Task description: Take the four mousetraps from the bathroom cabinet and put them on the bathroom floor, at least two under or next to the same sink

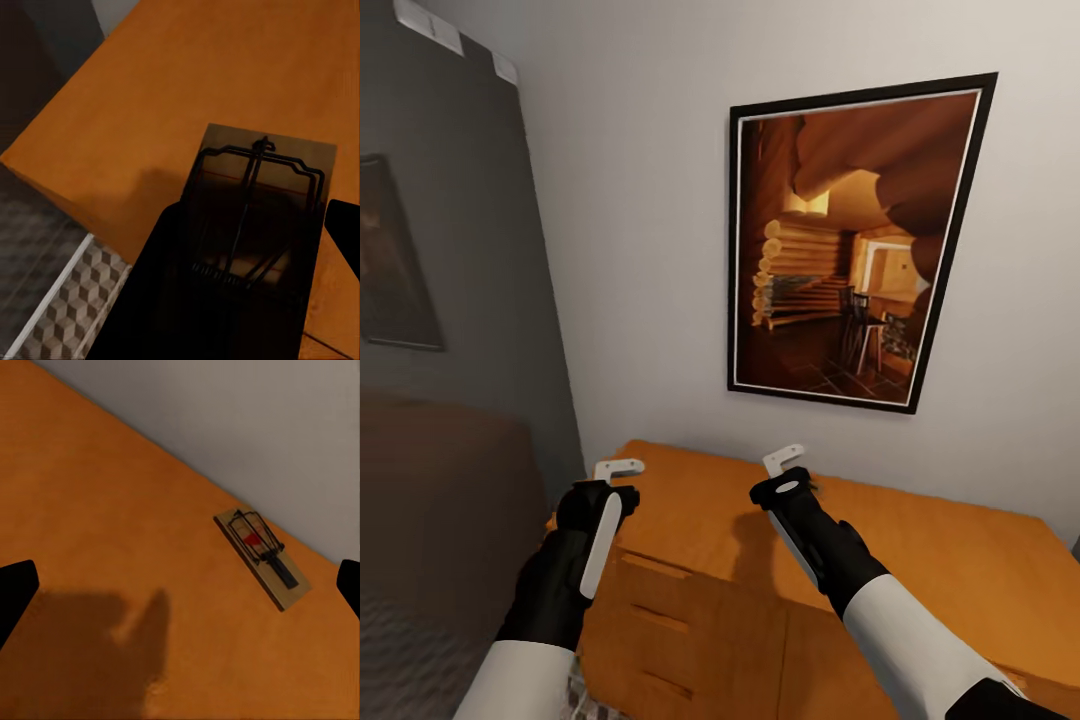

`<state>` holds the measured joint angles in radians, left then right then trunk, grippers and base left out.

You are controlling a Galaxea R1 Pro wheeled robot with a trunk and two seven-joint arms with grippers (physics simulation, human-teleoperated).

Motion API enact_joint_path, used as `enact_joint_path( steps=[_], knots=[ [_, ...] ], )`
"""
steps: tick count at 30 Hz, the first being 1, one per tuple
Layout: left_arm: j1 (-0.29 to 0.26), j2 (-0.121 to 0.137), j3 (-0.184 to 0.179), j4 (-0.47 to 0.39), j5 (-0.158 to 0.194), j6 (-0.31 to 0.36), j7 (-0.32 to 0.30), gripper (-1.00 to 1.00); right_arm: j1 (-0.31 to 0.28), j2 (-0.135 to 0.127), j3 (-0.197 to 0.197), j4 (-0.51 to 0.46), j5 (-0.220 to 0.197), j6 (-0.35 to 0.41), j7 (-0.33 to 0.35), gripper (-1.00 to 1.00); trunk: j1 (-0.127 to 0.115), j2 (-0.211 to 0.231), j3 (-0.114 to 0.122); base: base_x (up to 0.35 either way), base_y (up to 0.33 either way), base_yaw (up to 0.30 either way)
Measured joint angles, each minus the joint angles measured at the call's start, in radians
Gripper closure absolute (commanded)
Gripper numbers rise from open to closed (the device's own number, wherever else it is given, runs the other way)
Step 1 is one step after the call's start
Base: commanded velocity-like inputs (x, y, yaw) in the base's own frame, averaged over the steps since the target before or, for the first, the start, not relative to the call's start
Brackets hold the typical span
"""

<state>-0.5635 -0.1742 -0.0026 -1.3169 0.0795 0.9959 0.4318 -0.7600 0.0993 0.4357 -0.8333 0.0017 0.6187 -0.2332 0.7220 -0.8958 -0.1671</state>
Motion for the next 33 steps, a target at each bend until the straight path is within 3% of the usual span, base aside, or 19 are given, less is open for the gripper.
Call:
enact_joint_path(
  steps=[15, 25, 33],
  knots=[
    [0.000, 0.000, 0.000, 0.005, 0.000, -0.001, 0.002, 1.00, 0.000, 0.000, 0.001, 0.000, 0.000, 0.004, 0.000, -1.00, 0.000, 0.000, 0.000, 0.000, -0.264, 0.054],
    [0.000, 0.000, 0.000, 0.005, 0.001, -0.001, 0.001, 1.00, 0.000, -0.001, 0.002, 0.000, 0.000, 0.004, 0.000, -1.00, 0.000, 0.000, 0.000, 0.000, -0.053, 0.000],
    [0.000, 0.000, 0.000, 0.005, 0.000, -0.002, 0.001, 1.00, 0.000, 0.001, 0.002, 0.000, 0.000, 0.004, 0.000, -1.00, 0.000, 0.000, 0.000, 0.000, -0.266, 0.000]
  ],
)
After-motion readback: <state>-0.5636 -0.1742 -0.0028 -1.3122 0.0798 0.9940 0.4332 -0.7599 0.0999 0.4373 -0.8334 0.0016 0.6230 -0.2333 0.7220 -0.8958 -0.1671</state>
